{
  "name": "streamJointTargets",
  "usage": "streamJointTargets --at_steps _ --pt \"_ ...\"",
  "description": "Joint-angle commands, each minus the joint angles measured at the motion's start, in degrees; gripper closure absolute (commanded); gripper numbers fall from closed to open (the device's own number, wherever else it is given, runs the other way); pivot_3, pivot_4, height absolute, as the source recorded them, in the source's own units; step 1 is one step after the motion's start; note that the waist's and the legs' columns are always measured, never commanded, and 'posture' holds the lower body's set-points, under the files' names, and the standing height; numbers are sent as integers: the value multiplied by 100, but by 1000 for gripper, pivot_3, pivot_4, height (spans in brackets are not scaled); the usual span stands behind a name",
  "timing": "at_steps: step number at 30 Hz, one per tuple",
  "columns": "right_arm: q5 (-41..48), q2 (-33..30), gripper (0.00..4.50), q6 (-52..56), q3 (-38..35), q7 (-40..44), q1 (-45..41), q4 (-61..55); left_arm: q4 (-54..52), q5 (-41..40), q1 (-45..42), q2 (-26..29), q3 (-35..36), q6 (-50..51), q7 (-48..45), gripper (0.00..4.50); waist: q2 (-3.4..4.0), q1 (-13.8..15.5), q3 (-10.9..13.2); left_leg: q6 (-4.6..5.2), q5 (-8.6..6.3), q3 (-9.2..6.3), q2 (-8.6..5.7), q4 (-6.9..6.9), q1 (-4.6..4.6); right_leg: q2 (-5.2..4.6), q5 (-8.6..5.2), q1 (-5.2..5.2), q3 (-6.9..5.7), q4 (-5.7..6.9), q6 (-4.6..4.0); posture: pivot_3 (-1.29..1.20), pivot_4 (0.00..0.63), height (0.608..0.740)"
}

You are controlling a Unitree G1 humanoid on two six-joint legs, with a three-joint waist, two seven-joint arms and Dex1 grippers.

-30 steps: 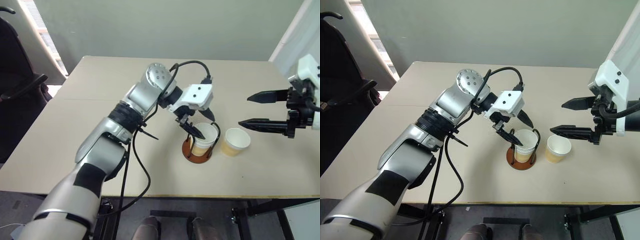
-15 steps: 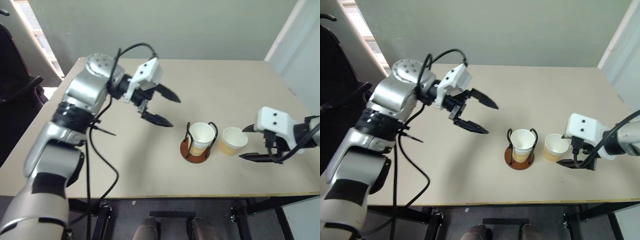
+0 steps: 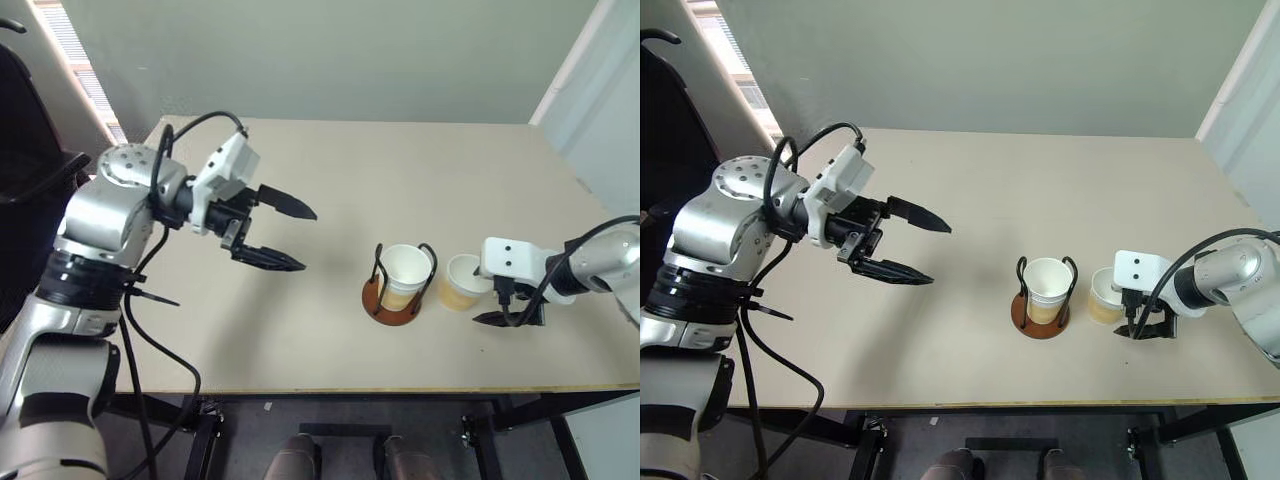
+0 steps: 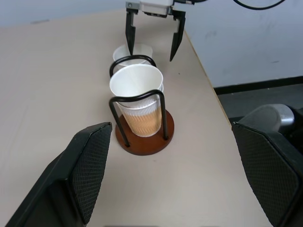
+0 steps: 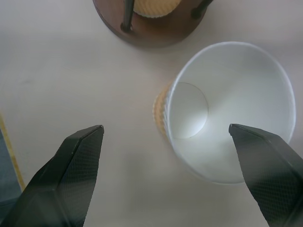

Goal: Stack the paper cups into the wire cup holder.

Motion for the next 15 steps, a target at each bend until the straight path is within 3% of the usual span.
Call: streamJointTargets --at_steps 1,10,15 --pt "-326 195 988 -120 114 148 -279 154 -266 -191 180 29 611 55 216 116 0 -36 0 0 0 0 1 -2 1 1 1 0 0 -1 -2 0 150 740" --pt "-781 526 4353 -354 213 461 -409 366 -356 -445 523 -5 1211 437 396 116 0 -55 0 -2 1 -1 5 -5 1 3 1 -1 -2 -1 -16 0 150 740" --pt "-683 343 4473 -454 -71 855 -581 376 -188 -366 512 127 1278 617 331 116 1 -57 0 -4 0 -1 5 -8 1 3 -4 -3 -2 -1 -25 0 150 740"
